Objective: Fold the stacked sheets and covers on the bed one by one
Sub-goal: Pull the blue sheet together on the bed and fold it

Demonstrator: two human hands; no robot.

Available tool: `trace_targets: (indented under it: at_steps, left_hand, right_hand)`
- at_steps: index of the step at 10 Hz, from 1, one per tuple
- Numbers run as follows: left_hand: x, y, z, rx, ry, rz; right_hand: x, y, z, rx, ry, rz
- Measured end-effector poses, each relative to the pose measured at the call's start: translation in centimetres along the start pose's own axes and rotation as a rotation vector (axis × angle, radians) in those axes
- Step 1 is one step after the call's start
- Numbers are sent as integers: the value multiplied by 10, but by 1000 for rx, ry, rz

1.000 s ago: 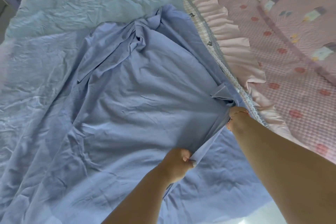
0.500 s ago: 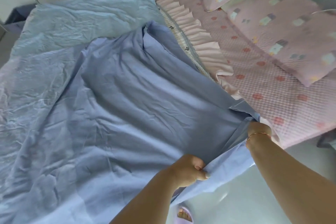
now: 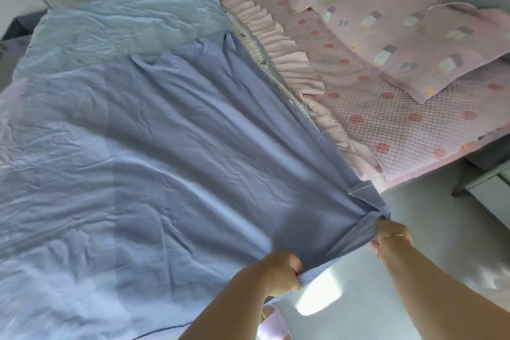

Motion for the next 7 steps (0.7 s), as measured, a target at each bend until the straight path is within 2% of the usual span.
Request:
trace_targets:
  at_steps: [1, 2, 3, 5, 6, 7]
  left_hand:
    - [-20, -4, 9, -16, 9, -39]
    - [-35, -10, 2, 87, 100, -90]
    - [-39, -22, -25, 239, 160, -88]
    - [-37, -52, -87, 468, 196, -53]
    - [-41, -68, -109, 509, 132, -33]
    - [-48, -73, -125, 574, 11, -65]
  right_hand:
    - [14, -20, -3, -46, 183, 138]
    - [-1, -30, -3, 84, 569, -1]
    - [-35, -29, 22, 100, 707, -221]
    - [-75, -19, 131, -372, 1008, -667]
    - [-57, -37, 145, -505, 1538, -463]
    - [-59, -45, 121, -233, 1933, -167]
Point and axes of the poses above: each hand's wrist, its own y-axis away from the middle knuckle, its own z-axis out of the palm, x = y × z, the point moved 4 cm from there along -y, towards the middle knuckle, and after that the axes turned 5 degrees about -y, right-handed, at the moved point
